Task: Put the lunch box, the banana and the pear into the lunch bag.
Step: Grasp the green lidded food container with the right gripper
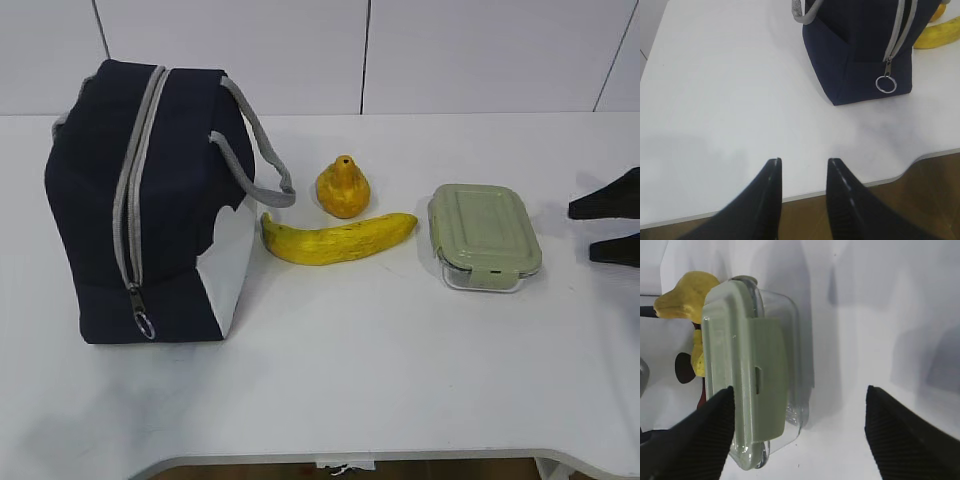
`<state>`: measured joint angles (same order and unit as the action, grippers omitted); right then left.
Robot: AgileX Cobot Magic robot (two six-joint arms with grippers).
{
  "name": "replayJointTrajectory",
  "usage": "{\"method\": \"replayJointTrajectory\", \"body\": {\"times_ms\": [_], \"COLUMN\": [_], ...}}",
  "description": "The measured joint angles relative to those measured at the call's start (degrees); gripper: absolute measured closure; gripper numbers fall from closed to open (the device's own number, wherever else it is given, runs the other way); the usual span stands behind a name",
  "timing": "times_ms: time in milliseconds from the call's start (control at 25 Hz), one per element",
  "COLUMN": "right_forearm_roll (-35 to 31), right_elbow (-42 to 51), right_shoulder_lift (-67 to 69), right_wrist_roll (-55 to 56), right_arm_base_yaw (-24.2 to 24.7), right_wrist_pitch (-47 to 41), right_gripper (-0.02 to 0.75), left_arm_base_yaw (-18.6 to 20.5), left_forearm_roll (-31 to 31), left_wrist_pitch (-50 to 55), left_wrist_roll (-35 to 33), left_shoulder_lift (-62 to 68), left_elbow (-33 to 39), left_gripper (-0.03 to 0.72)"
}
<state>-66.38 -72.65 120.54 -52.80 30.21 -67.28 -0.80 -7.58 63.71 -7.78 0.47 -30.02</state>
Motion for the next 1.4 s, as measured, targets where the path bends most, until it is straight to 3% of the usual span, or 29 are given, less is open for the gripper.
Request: {"method": "replayJointTrajectory", "body": {"times_ms": [840, 1400], "right_forearm_roll": [-1.71, 0.92], "right_elbow": [-5.42, -5.42], "right_shoulder_lift": [4.16, 4.16], "right_wrist_roll": [-0.65, -0.65], "right_arm_base_yaw": [-10.86, -11.34], "right_wrist_pitch": [0.15, 0.15], "right_gripper": [0.138, 0.146], "left_arm_base_yaw": [0.00, 0.00], "left_forearm_roll": [0.00, 0.00], "left_wrist_pitch": [0.00, 0.00], "left_wrist_roll": [0.00, 0.00], "left_shoulder_lift": [0.00, 0.00], "left_elbow": [0.00, 0.00], "left_gripper": [0.448, 0.448]}}
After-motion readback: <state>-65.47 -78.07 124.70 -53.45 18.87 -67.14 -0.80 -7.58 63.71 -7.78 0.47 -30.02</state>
